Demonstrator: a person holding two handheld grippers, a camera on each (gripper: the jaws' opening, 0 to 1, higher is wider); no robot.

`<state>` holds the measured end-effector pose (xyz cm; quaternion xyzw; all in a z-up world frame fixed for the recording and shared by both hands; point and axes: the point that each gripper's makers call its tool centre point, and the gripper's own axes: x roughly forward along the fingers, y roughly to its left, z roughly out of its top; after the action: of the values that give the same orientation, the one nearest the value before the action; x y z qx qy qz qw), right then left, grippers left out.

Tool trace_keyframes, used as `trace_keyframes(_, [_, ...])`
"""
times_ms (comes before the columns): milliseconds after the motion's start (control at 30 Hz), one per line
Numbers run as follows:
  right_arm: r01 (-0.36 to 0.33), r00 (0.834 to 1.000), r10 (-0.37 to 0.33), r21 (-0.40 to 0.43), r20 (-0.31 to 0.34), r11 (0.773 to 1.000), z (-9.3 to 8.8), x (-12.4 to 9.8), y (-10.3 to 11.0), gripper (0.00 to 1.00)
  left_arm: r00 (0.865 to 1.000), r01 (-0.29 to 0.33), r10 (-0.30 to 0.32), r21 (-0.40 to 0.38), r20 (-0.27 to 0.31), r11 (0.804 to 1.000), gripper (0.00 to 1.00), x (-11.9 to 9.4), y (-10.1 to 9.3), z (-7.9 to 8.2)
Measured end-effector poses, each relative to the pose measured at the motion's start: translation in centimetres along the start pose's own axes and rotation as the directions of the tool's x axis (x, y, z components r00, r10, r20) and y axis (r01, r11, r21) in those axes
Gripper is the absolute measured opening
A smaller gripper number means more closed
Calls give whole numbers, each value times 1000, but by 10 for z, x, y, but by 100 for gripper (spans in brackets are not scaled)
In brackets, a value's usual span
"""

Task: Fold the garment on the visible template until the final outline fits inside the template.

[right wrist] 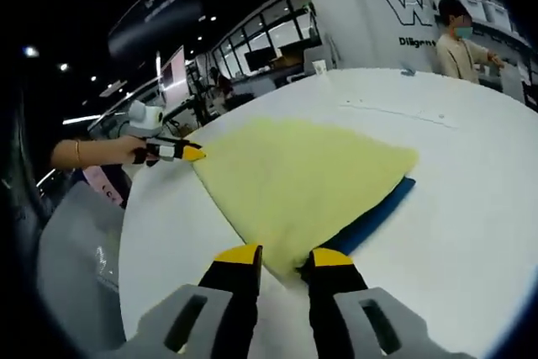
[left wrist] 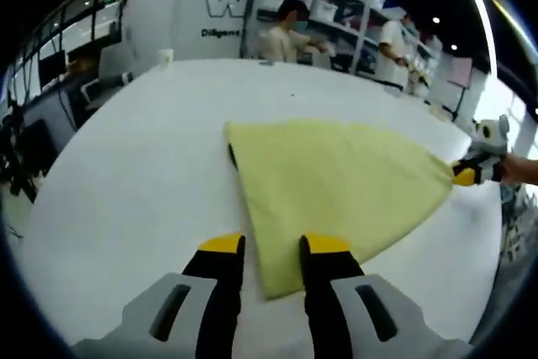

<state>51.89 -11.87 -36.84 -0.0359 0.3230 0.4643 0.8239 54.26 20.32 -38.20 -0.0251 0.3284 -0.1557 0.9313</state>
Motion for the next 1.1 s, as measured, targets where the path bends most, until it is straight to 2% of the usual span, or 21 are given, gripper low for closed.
trace_keyframes(33, [-2, 1000, 1, -11, -11, 1000, -1, -1, 2, 16, 1000, 1, -1, -3, 1, 1000, 23, 0, 0, 0])
trace_keyframes(100, [8, 998, -15, -107, -59, 994, -5, -3, 7, 16, 1000, -3, 3, -6, 6, 1000, 23, 0, -1, -2])
trace_keyframes(233, [2, 999, -5, -75, -49, 997, -2, -1, 8, 16, 1000, -7, 7, -19, 9, 1000, 23, -1, -2, -4])
trace_keyframes(433, [3, 999, -6, -79, -40, 997, 5, 1, 3, 13, 1000, -10, 11, -25, 7, 1000, 23, -1, 1, -5])
trace_keyframes(633, [-7, 997, -4, -134, -80, 991, 1, -3, -1, 8, 1000, -12, 12, -27, 7, 1000, 24, -3, 3, -8])
trace_keyframes(733, [-32, 994, 12, -180, -112, 983, -2, -5, -3, 8, 1000, -11, 11, -30, 7, 1000, 24, -3, 4, -8])
trace_keyframes(767, [-51, 987, 11, -242, -162, 969, -7, -6, -6, 7, 1000, -11, 12, -33, 12, 999, 24, -4, 3, -8])
trace_keyframes(867, [-68, 978, 3, -304, -208, 950, -11, -6, -11, 5, 1000, -11, 12, -33, 13, 999, 24, -4, 5, -8])
trace_keyframes(900, [-67, 975, -13, -349, -221, 935, -9, -4, -14, 3, 1000, -11, 12, -31, 12, 999, 24, -4, 6, -8])
trace_keyframes(1100, [-89, 968, -14, -396, -251, 914, -8, -2, -16, 0, 1000, -12, 12, -25, 10, 1000, 25, -5, 6, -8])
